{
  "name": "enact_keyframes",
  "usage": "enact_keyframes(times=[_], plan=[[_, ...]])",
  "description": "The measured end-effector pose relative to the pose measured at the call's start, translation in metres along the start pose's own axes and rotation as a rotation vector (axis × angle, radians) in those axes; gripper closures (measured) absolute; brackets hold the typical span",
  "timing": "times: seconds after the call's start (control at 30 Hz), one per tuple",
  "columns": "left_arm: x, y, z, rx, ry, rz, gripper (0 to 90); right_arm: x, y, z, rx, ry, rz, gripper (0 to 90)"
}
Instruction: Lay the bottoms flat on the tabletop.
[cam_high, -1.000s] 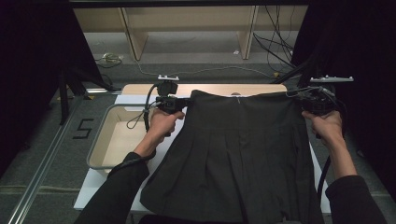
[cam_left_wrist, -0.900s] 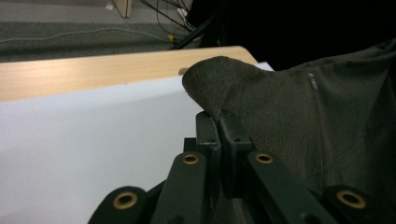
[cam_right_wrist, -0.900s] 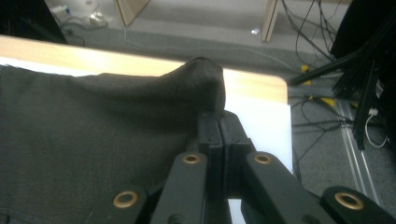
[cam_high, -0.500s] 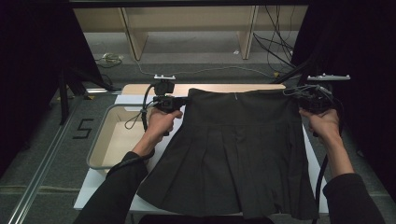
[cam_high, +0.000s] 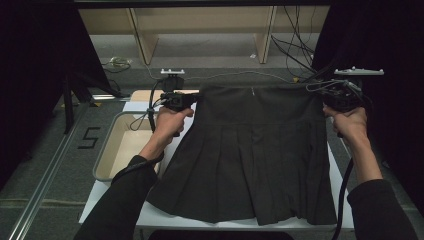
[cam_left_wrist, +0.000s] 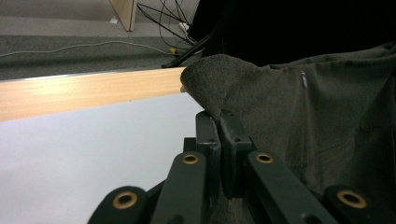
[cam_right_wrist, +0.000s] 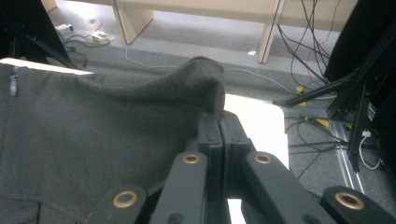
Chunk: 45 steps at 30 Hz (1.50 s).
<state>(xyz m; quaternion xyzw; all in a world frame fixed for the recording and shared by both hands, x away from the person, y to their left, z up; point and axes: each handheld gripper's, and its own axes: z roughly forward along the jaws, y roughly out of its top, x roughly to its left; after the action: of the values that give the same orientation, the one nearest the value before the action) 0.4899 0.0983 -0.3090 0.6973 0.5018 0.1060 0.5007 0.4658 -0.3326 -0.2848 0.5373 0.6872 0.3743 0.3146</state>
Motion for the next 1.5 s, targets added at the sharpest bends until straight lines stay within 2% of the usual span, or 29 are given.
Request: enact_keyframes(times=[0.17,0.6,0.7,0.77,0.87,0.93,1.03,1.13,1.27,1.43,1.5], plan=[[0.004,-0.009,0.006,0.014,0.0,-0.016,87.1,0.004,-0.009,0.008,0.013,0.001,0.007,89.3],[0.004,-0.015,0.009,0.021,-0.01,-0.015,86.3,0.002,-0.022,0.013,0.026,-0.004,0.025,88.3],[0.005,-0.019,0.011,0.032,-0.009,-0.02,84.5,0.0,-0.026,0.015,0.038,-0.015,0.027,82.5],[0.006,-0.021,0.012,0.032,0.002,-0.023,72.8,-0.003,-0.029,0.015,0.047,-0.023,0.039,77.4],[0.008,-0.024,0.01,0.051,0.009,-0.038,53.8,-0.007,-0.036,0.013,0.086,-0.002,0.056,57.9],[0.008,-0.031,0.01,0.078,0.008,-0.03,49.4,-0.008,-0.045,0.01,0.111,-0.006,0.049,51.7],[0.006,-0.046,0.012,0.137,-0.002,-0.019,44.6,-0.011,-0.065,0.008,0.163,0.015,0.072,43.2],[0.002,-0.064,0.014,0.194,-0.012,-0.008,41.5,-0.01,-0.088,0.004,0.225,0.025,0.07,39.7],[0.0,-0.085,0.015,0.25,-0.031,-0.009,38.5,-0.011,-0.116,-0.002,0.277,0.035,0.087,40.8],[0.004,-0.108,0.013,0.284,-0.042,-0.02,36.1,-0.016,-0.146,-0.004,0.348,0.01,0.084,44.4],[0.006,-0.116,0.013,0.319,-0.036,-0.014,35.8,-0.018,-0.153,-0.006,0.362,-0.007,0.088,46.8]])
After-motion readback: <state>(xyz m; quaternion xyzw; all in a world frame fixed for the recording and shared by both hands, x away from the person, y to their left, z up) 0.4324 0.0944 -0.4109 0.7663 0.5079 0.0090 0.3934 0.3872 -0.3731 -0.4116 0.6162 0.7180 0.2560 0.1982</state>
